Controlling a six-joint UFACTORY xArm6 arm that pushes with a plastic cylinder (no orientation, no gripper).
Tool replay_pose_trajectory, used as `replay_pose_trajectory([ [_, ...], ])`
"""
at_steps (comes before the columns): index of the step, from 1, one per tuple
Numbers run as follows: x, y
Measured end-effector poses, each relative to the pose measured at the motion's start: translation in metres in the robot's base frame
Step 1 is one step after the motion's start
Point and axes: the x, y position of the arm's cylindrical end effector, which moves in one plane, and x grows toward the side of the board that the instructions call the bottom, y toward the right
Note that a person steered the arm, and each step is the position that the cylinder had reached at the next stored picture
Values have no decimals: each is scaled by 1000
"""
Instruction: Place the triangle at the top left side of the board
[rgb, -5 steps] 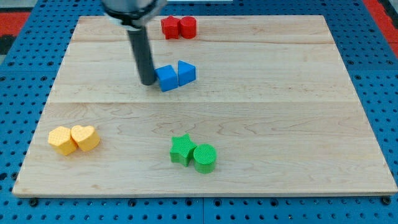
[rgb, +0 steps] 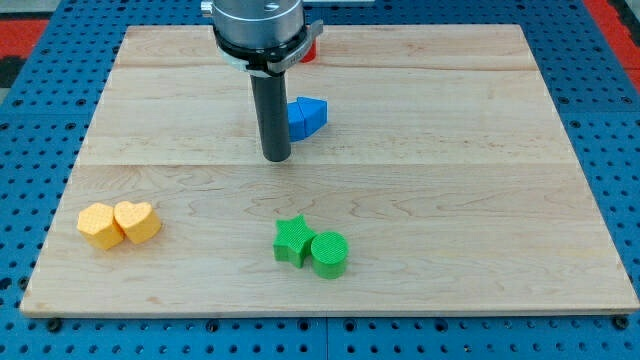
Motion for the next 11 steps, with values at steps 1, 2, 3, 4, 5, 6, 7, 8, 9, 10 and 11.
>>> replay_pose_trajectory([
  [1,0,2],
  [2,0,5],
  [3,1,5],
  [4,1,5],
  [5,-4,5],
  [6,-4,-8],
  [7,-4,-9],
  [8,-4,-9],
  [9,28,-9],
  [10,44,-20],
  [11,44,-18],
])
